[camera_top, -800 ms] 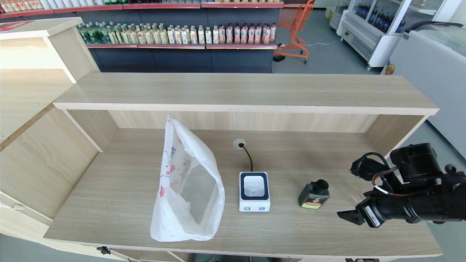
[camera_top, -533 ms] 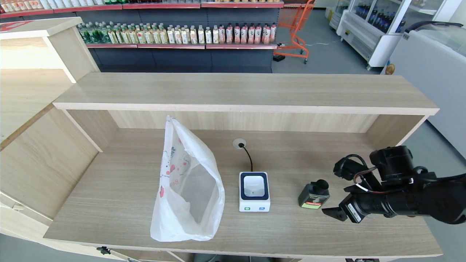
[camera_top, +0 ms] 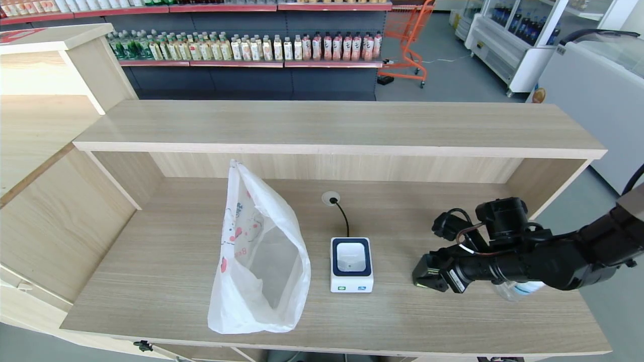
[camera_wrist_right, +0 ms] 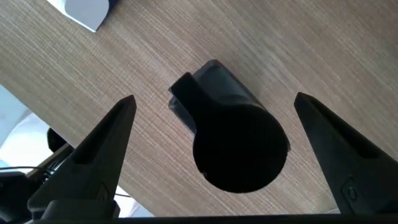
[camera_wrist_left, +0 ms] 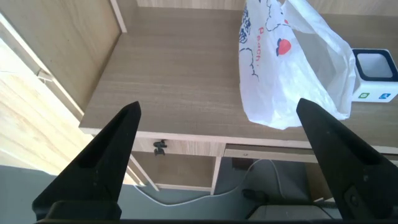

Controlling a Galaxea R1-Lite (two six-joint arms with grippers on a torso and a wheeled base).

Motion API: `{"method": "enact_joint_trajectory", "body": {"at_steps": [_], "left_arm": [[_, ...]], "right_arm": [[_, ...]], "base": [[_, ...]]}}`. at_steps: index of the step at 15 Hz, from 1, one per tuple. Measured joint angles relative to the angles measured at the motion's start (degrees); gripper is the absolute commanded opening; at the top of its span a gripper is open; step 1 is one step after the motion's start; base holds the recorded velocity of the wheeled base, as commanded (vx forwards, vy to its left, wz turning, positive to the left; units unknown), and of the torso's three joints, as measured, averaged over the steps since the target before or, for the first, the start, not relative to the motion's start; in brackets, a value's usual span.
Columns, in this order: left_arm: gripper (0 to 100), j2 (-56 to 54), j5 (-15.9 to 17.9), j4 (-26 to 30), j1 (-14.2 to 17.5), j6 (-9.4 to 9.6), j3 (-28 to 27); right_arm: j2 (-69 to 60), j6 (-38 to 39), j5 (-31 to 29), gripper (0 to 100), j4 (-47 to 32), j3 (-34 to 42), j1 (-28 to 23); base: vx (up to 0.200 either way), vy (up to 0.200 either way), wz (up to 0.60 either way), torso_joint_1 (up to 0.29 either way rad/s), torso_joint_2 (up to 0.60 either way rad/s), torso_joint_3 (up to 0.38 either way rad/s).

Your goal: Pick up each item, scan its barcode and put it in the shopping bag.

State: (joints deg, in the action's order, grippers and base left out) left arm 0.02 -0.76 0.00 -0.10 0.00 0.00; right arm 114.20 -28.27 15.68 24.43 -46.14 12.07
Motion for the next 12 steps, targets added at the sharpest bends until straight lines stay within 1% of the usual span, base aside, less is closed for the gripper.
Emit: {"method": "enact_joint_trajectory", "body": {"at_steps": [5, 6, 10, 12], "left_arm": [[100, 0.00, 0.00, 0.00, 0.00, 0.00, 0.00], [100, 0.00, 0.00, 0.00, 0.00, 0.00, 0.00], [100, 0.00, 0.02, 0.00, 0.00, 0.00, 0.00], [100, 0.00, 0.00, 0.00, 0.00, 0.00, 0.00]], "right_arm": [[3.50, -1.69, 2.22, 100, 0.72, -3.11, 1.32], [4.07, -1.78, 2.24, 0, 0.85, -3.35, 1.38], [4.86, -1.62, 2.22, 0, 0.89, -3.50, 1.96], [4.16, -1.62, 2.19, 0, 2.77, -3.25, 2.04]], "base": [[0.000, 0.000, 0.00, 0.000, 0.00, 0.000], [0.000, 0.000, 0.00, 0.000, 0.00, 0.000], [0.000, 0.000, 0.00, 0.000, 0.00, 0.000], [0.000, 0.000, 0.00, 0.000, 0.00, 0.000]]}}
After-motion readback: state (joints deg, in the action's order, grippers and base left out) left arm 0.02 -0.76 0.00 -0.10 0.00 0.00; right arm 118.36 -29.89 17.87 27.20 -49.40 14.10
